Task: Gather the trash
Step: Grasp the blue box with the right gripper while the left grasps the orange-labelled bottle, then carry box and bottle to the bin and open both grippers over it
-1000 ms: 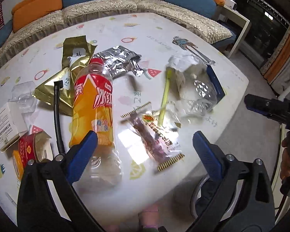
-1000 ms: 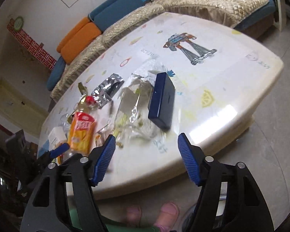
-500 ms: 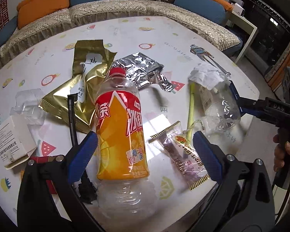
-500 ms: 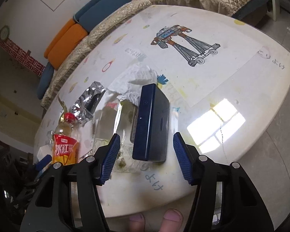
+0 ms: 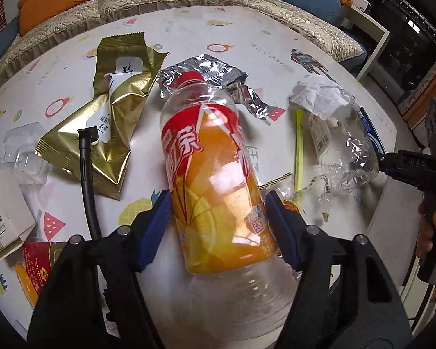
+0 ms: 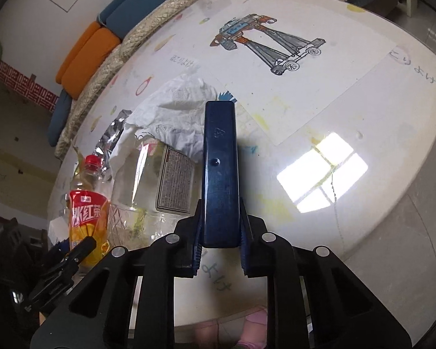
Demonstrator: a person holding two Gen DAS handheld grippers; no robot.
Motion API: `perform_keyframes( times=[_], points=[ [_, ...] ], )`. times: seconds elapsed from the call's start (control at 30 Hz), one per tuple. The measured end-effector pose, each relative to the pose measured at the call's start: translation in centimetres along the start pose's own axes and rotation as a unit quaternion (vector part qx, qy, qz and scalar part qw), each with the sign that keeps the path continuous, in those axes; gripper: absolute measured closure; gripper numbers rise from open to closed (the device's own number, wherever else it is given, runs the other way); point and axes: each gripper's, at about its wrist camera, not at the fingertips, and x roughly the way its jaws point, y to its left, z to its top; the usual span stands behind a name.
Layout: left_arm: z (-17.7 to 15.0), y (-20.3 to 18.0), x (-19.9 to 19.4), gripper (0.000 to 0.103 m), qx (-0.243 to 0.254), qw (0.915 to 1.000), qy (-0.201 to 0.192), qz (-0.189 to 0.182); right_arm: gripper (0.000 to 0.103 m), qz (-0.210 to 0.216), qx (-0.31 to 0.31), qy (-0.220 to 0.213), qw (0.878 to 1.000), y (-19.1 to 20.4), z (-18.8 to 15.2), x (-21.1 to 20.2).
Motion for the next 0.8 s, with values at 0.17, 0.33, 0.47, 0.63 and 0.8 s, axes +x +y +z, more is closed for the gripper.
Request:
perform_keyframes(
  times=[0.17, 0.33, 0.47, 0.63, 0.8],
  points=[
    [-0.3, 0.6, -0.2, 0.046, -0.011, 0.9999, -0.004, -0.008, 0.082, 0.001, 0.007, -0.017, 1.0, -0.5, 0.0, -1.4],
    [-0.3, 0.5, -1.4, 0.046, -0.02, 0.9996, -0.016, -0.013, 0.082, 0.007, 0.003, -0.027, 1.0, -0.9, -0.1, -3.3],
    [-0.3, 0.1, -3.5, 0.046, -0.014, 0.9994, -0.029, -0.016, 0.082, 0.028, -0.002, -0.038, 0.999, -1.1, -1.1, -5.7],
    [-0.8, -1.4, -6.5, 0.046, -0.005, 0.9983, -0.044, -0.037, 0.082, 0.052, -0.005, -0.05, 0.997, -1.8, -3.7, -9.7],
    [-2.7, -6.0, -8.4, 0.046, 0.03, 0.9959, -0.041, -0.075, 0.082, 0.067, 0.005, -0.051, 0.996, -3.7, -7.6, -13.0]
  ],
)
